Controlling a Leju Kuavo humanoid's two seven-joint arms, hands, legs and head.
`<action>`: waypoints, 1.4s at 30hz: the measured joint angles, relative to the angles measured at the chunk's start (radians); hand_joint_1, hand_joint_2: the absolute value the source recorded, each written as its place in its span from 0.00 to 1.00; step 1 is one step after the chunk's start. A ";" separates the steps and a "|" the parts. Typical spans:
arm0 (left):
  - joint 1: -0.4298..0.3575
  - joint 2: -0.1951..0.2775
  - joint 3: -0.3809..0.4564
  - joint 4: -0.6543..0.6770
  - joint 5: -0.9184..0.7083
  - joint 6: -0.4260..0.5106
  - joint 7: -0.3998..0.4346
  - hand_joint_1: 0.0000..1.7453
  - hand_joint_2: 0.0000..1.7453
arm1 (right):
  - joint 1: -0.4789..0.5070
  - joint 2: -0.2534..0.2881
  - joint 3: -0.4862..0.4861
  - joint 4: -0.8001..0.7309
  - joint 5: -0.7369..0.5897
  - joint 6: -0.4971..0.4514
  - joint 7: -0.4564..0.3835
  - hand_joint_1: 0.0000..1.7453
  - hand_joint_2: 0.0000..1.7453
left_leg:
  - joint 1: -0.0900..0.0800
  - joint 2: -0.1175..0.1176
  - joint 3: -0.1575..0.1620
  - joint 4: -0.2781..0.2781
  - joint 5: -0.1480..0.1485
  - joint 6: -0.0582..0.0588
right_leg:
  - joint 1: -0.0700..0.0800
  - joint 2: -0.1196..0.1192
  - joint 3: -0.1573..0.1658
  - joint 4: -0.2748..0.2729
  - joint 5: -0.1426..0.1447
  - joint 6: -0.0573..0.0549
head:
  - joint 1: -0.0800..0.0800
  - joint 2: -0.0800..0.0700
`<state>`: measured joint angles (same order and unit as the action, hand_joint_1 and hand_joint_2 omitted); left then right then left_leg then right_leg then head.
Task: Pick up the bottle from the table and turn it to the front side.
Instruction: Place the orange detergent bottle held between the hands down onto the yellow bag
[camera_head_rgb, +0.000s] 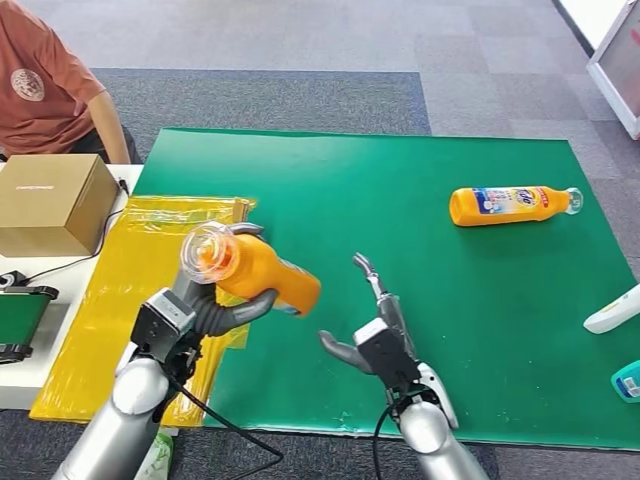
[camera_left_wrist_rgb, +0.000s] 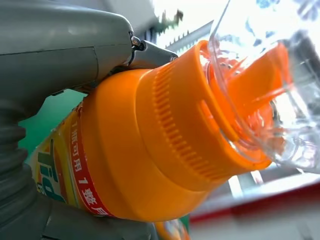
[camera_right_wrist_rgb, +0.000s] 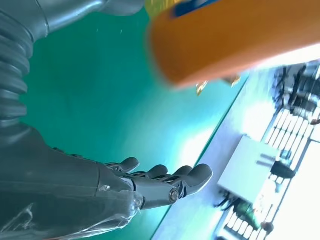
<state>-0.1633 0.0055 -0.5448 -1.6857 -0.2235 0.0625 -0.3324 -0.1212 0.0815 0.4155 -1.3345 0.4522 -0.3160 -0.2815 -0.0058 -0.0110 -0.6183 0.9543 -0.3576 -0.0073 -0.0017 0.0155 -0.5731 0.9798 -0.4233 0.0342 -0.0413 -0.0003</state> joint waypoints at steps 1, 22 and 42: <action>0.009 0.001 0.006 -0.015 -0.087 0.068 -0.004 1.00 1.00 | 0.006 -0.001 -0.014 -0.007 -0.006 0.000 0.000 0.00 1.00 | 0.000 0.000 0.000 0.000 0.000 0.000 | 0.000 0.000 0.000 0.000 0.000 0.000 | 0.000 0.000; -0.009 0.015 0.023 0.352 -1.151 0.532 0.324 1.00 1.00 | -0.004 -0.002 -0.105 -0.104 -0.086 0.027 -0.009 0.00 1.00 | 0.000 0.000 0.000 0.000 0.001 0.001 | 0.000 0.000 0.000 0.000 0.002 0.000 | 0.000 0.000; -0.092 -0.048 0.096 0.781 -0.785 0.554 0.087 0.00 1.00 | -0.008 -0.002 -0.047 -0.210 -0.078 0.036 -0.016 0.00 1.00 | 0.000 0.000 0.000 0.000 0.002 0.001 | 0.000 0.000 0.000 0.000 0.002 0.001 | 0.000 0.000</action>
<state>-0.2555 -0.0426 -0.4487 -0.9042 -1.0090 0.6166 -0.2452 -0.1291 0.0791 0.3686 -1.5443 0.3738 -0.2802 -0.2978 -0.0061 -0.0110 -0.6181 0.9545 -0.3556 -0.0062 -0.0018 0.0155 -0.5727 0.9798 -0.4213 0.0348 -0.0412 -0.0003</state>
